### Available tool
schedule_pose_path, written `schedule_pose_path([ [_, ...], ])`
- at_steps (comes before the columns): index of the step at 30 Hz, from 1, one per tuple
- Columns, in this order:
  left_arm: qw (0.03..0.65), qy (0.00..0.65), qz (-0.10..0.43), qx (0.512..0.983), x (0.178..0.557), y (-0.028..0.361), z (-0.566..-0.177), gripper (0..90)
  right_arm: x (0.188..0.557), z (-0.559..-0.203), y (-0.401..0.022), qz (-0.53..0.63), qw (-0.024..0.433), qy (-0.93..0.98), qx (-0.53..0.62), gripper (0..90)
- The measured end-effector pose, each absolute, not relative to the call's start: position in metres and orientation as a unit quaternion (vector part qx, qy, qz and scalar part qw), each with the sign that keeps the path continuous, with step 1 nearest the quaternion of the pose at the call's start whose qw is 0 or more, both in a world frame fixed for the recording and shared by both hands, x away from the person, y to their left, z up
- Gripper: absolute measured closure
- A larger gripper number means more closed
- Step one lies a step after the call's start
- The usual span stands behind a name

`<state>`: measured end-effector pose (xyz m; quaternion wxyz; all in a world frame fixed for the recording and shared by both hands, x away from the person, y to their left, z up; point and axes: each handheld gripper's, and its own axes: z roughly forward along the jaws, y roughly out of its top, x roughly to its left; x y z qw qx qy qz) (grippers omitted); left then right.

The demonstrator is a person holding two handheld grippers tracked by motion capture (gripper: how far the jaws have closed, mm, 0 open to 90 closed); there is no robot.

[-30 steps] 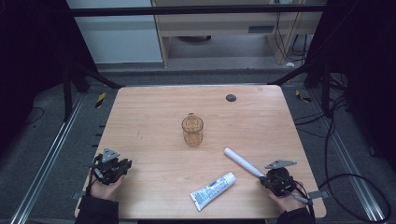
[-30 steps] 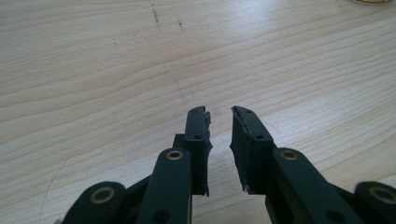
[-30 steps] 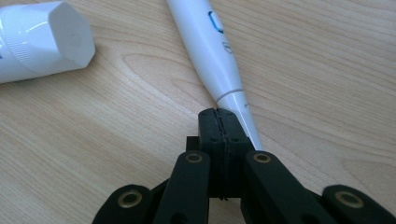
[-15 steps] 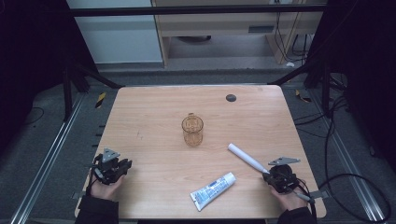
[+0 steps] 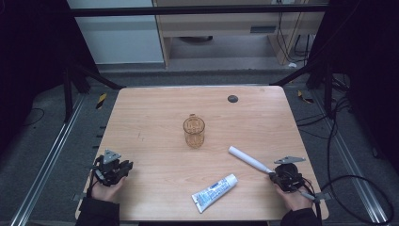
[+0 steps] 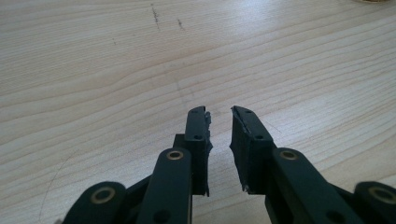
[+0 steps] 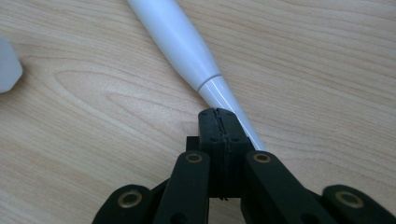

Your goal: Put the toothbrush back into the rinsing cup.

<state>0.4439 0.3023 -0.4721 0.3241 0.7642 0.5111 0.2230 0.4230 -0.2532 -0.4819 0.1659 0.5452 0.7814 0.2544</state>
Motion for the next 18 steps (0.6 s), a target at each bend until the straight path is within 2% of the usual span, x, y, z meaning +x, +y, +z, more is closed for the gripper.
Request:
schedule_pose_path([
  [18, 0.322, 0.511, 0.224, 0.765, 0.444, 0.302, -0.473, 75.8, 0.444, -0.484, -0.259, 0.257, 0.183, 0.768, 0.557, 90.0],
])
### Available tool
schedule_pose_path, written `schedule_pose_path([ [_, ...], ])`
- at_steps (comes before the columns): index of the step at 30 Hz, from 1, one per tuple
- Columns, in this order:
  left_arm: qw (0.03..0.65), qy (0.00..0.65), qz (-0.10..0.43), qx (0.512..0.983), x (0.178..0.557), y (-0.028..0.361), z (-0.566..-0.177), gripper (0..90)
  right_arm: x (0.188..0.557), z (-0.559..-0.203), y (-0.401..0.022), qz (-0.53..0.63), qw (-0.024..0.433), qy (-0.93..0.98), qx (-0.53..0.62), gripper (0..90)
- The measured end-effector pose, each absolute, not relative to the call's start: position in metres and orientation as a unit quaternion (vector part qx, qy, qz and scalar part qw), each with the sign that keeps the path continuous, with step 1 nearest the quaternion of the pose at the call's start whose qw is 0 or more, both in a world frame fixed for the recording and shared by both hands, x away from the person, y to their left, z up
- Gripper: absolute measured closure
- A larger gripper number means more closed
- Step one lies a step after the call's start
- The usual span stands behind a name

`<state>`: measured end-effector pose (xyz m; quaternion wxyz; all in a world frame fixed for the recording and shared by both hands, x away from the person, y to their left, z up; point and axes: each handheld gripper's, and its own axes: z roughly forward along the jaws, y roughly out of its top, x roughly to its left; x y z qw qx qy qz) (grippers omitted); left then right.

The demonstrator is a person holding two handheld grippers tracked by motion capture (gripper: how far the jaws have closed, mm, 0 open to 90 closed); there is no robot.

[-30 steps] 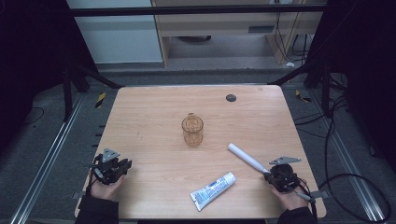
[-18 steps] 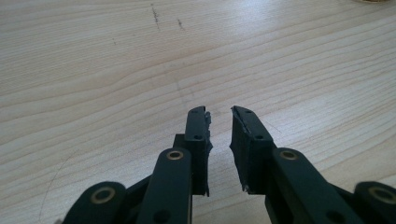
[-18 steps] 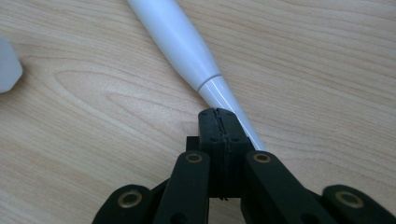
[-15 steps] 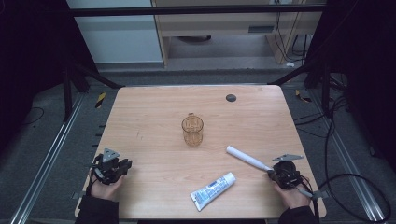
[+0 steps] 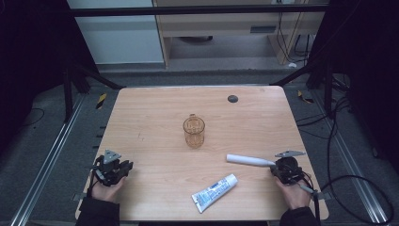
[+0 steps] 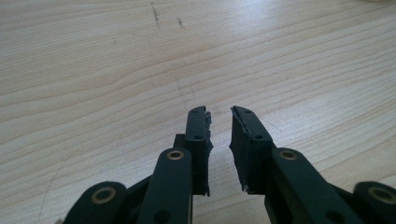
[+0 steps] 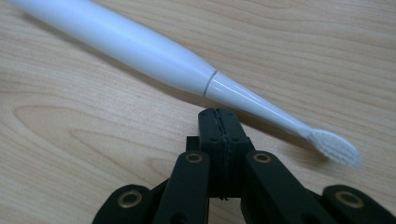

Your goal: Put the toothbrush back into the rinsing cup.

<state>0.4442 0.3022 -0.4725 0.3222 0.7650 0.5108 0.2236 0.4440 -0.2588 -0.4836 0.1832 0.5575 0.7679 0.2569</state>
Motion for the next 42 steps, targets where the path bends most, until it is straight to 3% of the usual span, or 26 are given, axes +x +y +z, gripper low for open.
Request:
schedule_pose_path([
  [42, 0.321, 0.513, 0.223, 0.765, 0.445, 0.302, -0.473, 76.5, 0.491, -0.479, -0.252, 0.286, 0.181, 0.742, 0.579, 89.8],
])
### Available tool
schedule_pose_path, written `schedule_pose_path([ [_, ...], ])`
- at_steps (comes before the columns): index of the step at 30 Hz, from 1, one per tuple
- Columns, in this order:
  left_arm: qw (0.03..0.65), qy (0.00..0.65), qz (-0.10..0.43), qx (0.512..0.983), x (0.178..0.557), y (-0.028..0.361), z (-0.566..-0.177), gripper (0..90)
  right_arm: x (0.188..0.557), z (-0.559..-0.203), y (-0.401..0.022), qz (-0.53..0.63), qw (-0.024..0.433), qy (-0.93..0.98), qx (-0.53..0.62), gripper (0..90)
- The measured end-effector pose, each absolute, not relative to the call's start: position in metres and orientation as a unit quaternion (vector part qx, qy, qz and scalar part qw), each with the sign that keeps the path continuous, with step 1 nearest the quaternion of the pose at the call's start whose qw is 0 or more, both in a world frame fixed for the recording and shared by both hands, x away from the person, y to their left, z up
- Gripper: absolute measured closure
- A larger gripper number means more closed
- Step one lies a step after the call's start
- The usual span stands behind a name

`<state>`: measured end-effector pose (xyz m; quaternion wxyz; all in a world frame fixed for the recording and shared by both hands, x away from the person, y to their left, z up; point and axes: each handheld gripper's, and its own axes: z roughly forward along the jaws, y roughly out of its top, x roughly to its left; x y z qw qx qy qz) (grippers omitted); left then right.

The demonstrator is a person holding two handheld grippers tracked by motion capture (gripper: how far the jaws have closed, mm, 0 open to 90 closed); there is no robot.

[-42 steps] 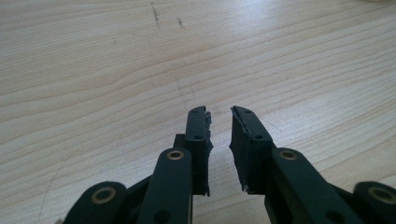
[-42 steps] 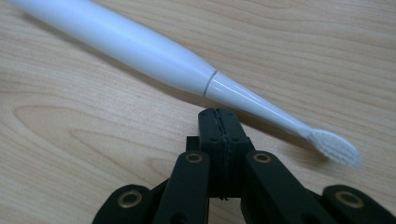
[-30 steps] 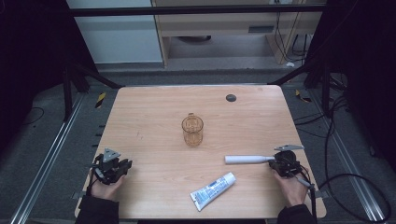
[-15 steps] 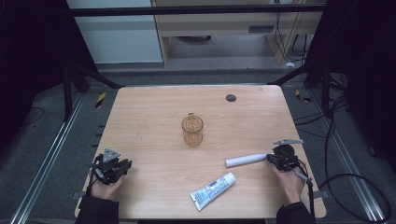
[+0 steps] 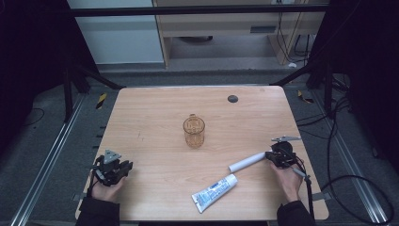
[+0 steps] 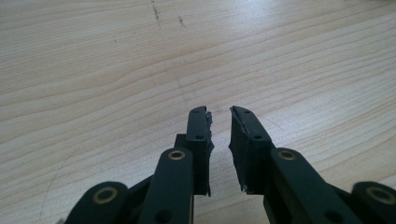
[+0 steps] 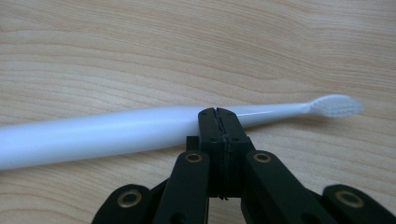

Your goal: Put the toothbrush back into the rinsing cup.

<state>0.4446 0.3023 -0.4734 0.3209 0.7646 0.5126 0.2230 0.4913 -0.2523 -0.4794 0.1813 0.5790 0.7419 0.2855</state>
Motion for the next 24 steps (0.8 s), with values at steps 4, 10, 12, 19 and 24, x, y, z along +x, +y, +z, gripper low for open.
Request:
schedule_pose_path([
  [4, 0.319, 0.512, 0.223, 0.766, 0.445, 0.302, -0.473, 76.6, 0.495, -0.479, -0.249, 0.286, 0.18, 0.744, 0.577, 89.8],
  [10, 0.321, 0.513, 0.222, 0.764, 0.445, 0.303, -0.473, 76.6, 0.501, -0.48, -0.242, 0.286, 0.177, 0.746, 0.575, 89.7],
  [12, 0.32, 0.512, 0.222, 0.766, 0.445, 0.303, -0.473, 76.6, 0.502, -0.48, -0.24, 0.287, 0.178, 0.747, 0.573, 89.7],
  [19, 0.321, 0.513, 0.223, 0.765, 0.445, 0.303, -0.473, 76.6, 0.505, -0.479, -0.232, 0.293, 0.174, 0.749, 0.568, 89.8],
  [24, 0.321, 0.513, 0.223, 0.765, 0.445, 0.303, -0.473, 76.7, 0.506, -0.479, -0.229, 0.294, 0.174, 0.753, 0.563, 89.8],
])
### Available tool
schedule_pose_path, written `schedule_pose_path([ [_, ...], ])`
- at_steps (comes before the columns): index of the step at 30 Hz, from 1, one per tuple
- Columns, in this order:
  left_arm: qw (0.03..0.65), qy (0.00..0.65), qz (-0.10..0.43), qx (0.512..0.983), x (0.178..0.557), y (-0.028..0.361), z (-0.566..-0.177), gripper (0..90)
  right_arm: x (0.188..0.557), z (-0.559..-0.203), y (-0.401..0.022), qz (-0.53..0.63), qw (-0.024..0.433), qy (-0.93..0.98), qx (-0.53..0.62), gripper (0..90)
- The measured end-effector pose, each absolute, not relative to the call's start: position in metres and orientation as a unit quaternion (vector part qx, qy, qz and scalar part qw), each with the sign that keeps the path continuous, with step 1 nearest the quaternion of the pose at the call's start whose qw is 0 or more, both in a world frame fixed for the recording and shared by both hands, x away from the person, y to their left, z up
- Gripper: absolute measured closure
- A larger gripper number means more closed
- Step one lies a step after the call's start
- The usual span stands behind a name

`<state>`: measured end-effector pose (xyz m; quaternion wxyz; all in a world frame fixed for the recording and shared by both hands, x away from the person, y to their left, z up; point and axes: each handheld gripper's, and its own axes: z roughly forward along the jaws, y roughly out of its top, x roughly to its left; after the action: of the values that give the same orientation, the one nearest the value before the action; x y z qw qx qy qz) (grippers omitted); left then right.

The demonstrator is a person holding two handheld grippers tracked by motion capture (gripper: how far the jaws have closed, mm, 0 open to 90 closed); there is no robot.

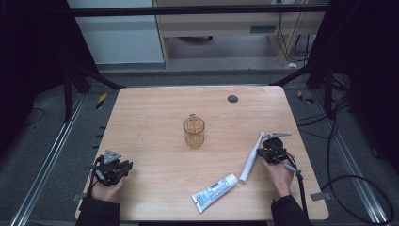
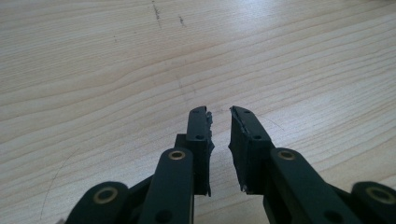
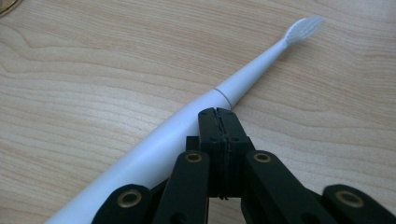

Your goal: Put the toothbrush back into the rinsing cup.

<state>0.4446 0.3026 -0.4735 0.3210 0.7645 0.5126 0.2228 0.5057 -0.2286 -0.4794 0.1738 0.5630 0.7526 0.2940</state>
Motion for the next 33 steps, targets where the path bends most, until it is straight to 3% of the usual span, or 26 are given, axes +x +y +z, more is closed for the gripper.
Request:
schedule_pose_path([
  [33, 0.319, 0.511, 0.223, 0.766, 0.445, 0.303, -0.474, 76.8, 0.502, -0.476, -0.206, 0.299, 0.165, 0.777, 0.529, 89.9],
])
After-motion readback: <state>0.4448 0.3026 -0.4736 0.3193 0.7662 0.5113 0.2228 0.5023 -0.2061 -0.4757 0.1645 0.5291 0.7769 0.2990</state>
